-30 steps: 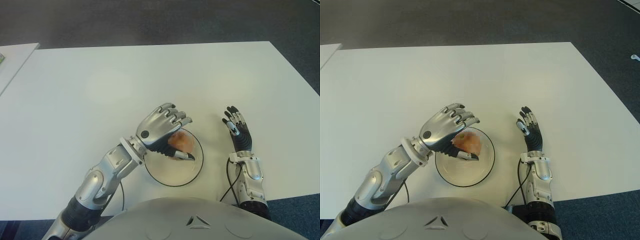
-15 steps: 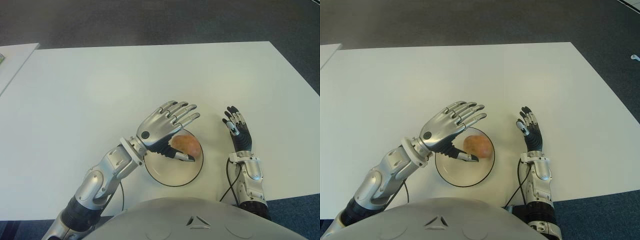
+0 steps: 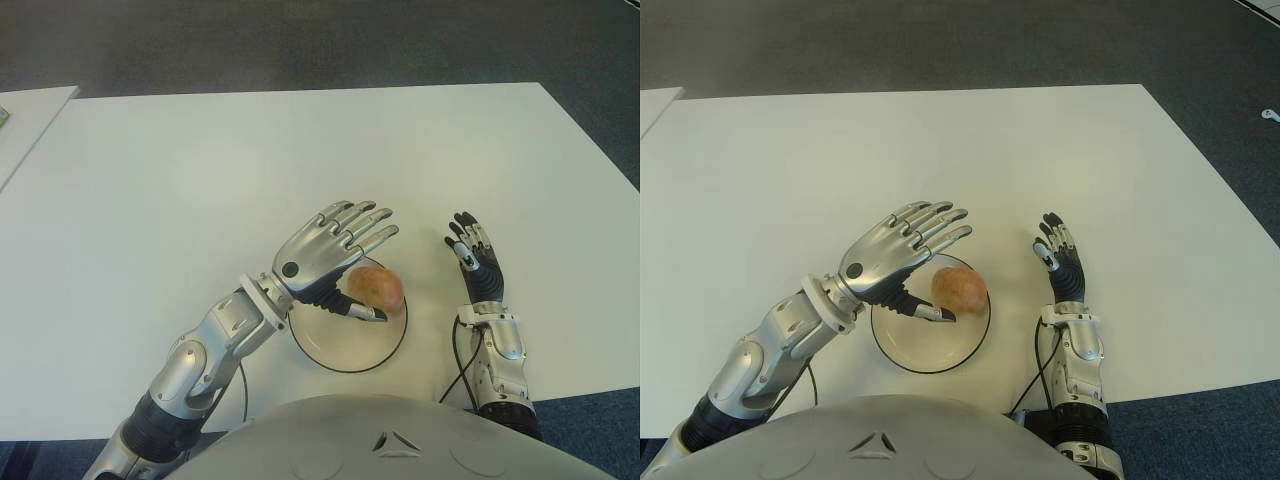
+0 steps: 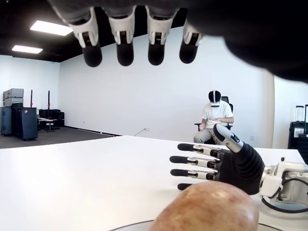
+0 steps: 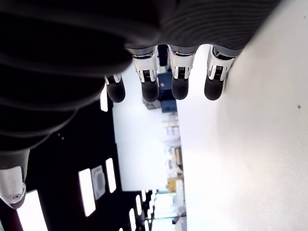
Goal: Put the apples into the plate.
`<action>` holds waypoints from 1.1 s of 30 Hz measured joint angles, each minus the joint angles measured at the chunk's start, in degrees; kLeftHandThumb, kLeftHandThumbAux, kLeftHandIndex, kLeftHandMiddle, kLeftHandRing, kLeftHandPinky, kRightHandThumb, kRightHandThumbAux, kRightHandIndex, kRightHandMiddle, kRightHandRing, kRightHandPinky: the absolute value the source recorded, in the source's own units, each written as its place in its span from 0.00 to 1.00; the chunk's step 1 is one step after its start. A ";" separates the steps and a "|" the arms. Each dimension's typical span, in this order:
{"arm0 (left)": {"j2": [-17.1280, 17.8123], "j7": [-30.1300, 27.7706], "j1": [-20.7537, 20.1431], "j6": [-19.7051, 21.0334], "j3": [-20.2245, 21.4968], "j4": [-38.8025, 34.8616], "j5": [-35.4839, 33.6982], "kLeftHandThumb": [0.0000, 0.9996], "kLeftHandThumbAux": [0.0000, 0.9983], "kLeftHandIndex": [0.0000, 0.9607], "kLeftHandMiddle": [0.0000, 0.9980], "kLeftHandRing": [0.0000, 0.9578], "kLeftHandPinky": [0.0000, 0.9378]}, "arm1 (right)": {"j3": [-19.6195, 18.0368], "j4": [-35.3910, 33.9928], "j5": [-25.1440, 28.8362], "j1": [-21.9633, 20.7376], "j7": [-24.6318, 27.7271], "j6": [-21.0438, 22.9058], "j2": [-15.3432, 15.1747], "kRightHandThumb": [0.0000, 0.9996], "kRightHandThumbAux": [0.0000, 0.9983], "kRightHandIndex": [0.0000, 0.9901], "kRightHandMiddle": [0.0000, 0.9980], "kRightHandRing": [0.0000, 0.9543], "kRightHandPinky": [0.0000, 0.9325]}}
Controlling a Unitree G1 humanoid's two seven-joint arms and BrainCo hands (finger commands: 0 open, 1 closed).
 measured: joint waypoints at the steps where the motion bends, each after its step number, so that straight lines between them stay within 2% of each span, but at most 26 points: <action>1: 0.00 0.09 0.00 0.00 0.01 0.02 0.07 0.08 0.22 0.00 0.00 0.00 0.00 | 0.00 0.01 0.00 -0.01 0.00 0.00 0.01 0.13 0.50 0.07 0.07 0.02 0.00; 14: -0.49 0.08 0.60 1.73 1.83 0.12 -0.98 0.11 0.27 0.00 0.00 0.00 0.00 | -0.04 0.28 0.46 -0.27 0.31 -0.30 0.28 0.13 0.51 0.10 0.10 0.04 0.02; 24: -4.69 -0.64 4.74 10.83 2.59 0.13 1.17 0.12 0.28 0.00 0.00 0.01 0.08 | -0.14 0.56 1.14 -0.54 1.07 -0.29 0.30 0.13 0.52 0.10 0.08 0.04 0.03; 29: -5.93 -0.65 5.80 14.16 4.04 0.12 1.00 0.13 0.28 0.01 0.02 0.03 0.11 | -0.17 0.51 1.19 -0.54 1.19 -0.27 0.28 0.13 0.52 0.10 0.08 0.03 0.03; 33: -7.69 -0.53 6.83 17.01 5.67 0.11 -0.54 0.16 0.28 0.05 0.06 0.08 0.20 | -0.21 0.43 1.29 -0.58 1.26 -0.09 0.15 0.13 0.52 0.09 0.06 0.02 0.03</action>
